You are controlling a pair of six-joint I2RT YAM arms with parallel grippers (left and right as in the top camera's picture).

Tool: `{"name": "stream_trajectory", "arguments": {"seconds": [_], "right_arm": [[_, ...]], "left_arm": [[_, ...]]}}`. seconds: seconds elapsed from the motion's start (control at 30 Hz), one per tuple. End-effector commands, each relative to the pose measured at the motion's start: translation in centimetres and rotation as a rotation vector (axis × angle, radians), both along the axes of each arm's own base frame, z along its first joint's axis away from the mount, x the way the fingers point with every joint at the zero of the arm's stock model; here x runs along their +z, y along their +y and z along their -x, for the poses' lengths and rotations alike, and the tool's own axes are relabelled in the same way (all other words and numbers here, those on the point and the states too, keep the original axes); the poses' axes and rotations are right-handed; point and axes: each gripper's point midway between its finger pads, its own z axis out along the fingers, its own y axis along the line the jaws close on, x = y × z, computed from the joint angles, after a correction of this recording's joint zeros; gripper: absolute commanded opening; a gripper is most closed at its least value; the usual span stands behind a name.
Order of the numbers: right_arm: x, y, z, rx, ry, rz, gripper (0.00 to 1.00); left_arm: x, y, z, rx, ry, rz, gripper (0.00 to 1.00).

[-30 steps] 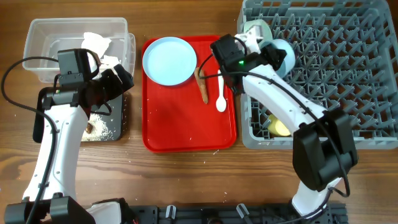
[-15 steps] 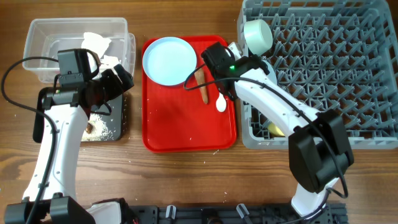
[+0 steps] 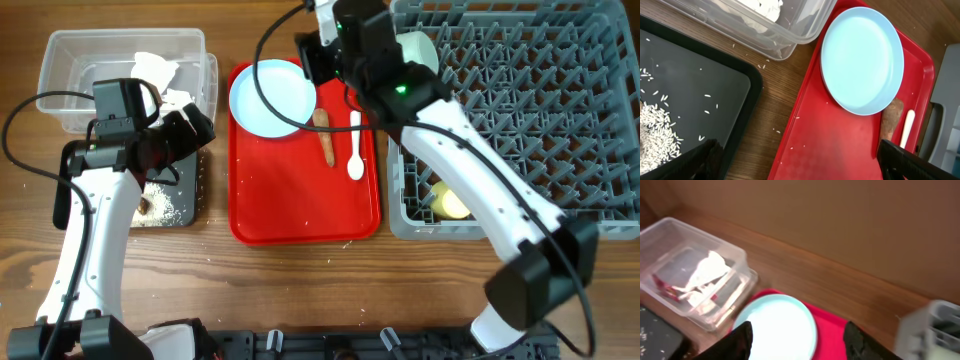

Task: Sort waste into correct bins and load items into the dishwasher rack
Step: 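Move the right gripper to the light-blue plate and grasp its rim, then carry the plate into the grey rack and stand it upright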

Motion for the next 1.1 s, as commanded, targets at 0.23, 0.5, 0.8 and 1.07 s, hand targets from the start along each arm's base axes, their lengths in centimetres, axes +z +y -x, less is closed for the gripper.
{"name": "stream_trajectory", "arguments": {"seconds": [0.23,0.5,0.8,1.07], "right_arm": [[-20.7,0.3,-4.0,-0.098,0.286,0.128,0.43],[-27.8,-0.8,-3.9,-0.098,0.388,0.169,0.43],[-29.1,0.5,-2.0,0.014,0.468,0.146,0.30],[-23.1,0.2,-2.8,-0.012,0.389,0.111,0.04]], "left_arm": [[0.8,0.1,-0.1,-0.001,-0.024,-0.007,1.00],[0.8,0.1,-0.1,-0.001,-0.024,-0.007,1.00],[0.8,0.1,-0.1,-0.002,-0.024,-0.007,1.00],[0.8,0.1,-0.1,-0.002,-0.025,-0.007,1.00]]}}
